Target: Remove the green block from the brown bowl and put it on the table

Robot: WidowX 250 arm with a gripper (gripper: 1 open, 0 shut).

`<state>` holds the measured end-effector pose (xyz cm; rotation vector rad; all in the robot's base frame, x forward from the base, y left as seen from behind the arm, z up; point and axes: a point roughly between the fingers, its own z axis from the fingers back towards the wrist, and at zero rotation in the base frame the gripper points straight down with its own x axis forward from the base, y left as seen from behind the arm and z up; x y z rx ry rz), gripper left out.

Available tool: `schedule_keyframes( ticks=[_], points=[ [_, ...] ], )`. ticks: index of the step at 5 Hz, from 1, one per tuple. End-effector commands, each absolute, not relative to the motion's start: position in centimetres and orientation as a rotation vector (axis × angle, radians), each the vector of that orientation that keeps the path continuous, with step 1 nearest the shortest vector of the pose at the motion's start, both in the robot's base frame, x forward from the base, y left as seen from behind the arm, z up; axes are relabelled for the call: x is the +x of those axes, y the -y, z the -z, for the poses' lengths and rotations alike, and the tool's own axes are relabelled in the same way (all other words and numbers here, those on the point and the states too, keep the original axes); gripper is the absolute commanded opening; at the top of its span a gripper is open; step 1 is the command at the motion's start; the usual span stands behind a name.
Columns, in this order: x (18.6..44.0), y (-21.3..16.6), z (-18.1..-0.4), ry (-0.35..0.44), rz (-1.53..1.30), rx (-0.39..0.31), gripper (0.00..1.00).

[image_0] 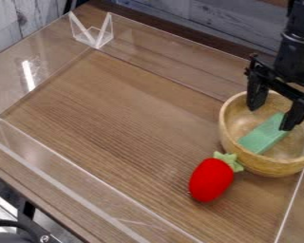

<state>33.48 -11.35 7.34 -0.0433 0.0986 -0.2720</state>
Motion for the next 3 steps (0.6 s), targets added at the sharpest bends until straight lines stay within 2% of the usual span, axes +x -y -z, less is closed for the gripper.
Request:
schedule_keyframes(
  ticks=[1, 2, 3],
  points=[
    [34.3, 12.6, -9.0, -0.055, 0.247, -0.057, 1.00],
    [34.3, 12.6, -7.7, -0.075, 0.302, -0.051, 1.00],
    [33.8, 12.3, -7.7, -0.069, 0.346, -0.047, 1.00]
  ],
)
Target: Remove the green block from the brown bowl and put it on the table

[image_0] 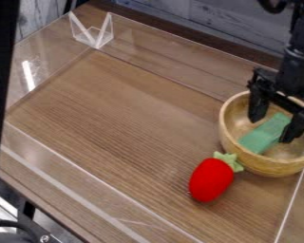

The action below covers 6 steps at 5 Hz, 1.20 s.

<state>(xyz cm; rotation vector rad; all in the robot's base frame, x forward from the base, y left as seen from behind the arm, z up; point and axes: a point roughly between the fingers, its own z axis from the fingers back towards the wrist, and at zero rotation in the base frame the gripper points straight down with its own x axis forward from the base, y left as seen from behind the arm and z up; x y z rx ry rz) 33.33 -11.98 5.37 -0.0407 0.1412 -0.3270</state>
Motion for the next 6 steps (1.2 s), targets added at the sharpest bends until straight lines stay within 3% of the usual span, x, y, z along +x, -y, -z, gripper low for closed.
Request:
schedule_keyframes(
  ticks=[1, 2, 3, 5, 6],
  points=[
    [32.8, 11.6, -8.9, -0.040, 0.310, -0.053, 1.00],
    [33.0, 12.1, -8.4, -0.052, 0.262, -0.055, 0.00],
    [33.3, 12.2, -8.9, -0.045, 0.214, -0.055, 0.00],
    [33.7, 10.5, -14.3, 0.049, 0.071, -0.061, 0.00],
    [33.4, 11.0, -12.8, 0.028, 0.039, -0.054, 1.00]
  ],
)
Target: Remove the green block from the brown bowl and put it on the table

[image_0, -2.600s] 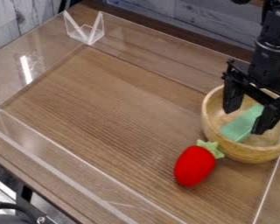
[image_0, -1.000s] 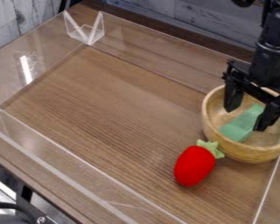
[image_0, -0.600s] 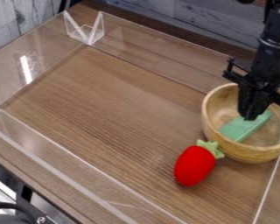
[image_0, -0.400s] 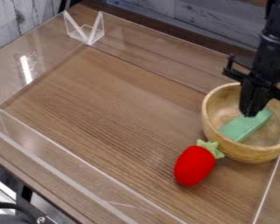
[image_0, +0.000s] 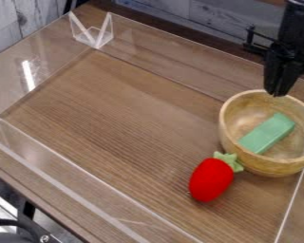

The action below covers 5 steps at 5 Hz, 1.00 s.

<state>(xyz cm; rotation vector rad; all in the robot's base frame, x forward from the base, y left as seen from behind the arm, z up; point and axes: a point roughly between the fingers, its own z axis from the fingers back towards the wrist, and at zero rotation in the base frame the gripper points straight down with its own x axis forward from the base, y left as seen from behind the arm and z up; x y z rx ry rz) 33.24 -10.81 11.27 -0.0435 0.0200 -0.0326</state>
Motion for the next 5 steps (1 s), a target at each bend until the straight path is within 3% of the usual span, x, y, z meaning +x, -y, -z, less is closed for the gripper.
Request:
schedule_keyframes(
  ticks=[1, 4, 5],
  points=[
    [34.0, 10.6, -11.6, 0.002, 0.046, -0.048, 1.00],
    [34.7, 11.2, -7.1, -0.076, -0.011, -0.026, 1.00],
    [34.4, 11.4, -6.5, -0.087, -0.026, -0.022, 0.00]
  ],
)
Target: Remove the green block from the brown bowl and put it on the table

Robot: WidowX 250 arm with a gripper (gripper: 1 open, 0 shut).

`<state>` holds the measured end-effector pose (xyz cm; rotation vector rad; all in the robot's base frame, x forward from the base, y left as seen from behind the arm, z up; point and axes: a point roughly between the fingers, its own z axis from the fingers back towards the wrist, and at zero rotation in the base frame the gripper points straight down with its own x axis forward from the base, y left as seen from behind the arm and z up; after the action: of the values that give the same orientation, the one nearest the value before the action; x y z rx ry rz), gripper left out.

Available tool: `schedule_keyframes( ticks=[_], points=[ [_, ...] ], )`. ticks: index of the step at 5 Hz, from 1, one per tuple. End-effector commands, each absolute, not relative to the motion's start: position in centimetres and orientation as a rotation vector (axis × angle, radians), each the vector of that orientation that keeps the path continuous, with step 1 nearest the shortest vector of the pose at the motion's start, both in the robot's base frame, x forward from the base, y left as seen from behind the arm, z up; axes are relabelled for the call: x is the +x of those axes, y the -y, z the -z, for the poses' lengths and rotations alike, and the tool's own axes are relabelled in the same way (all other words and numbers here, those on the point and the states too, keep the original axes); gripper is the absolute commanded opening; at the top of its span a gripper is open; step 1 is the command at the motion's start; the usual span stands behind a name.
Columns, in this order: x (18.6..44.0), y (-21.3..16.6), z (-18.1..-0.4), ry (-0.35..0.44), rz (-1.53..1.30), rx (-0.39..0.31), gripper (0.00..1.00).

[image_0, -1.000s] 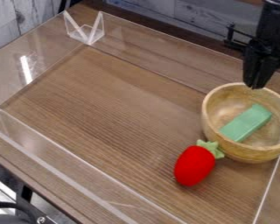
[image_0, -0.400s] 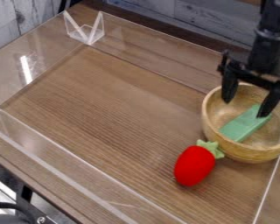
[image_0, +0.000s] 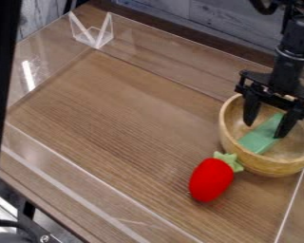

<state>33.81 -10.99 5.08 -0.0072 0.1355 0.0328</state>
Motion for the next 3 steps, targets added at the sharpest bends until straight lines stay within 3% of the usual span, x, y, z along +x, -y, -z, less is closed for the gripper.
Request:
schedule_keyframes(
  ticks=[1, 3],
  points=[
    [34.3, 11.6, -7.3, -0.080, -0.034, -0.028, 0.00],
    [34.9, 11.8, -11.7, 0.020, 0.041, -0.058, 0.00]
  ],
)
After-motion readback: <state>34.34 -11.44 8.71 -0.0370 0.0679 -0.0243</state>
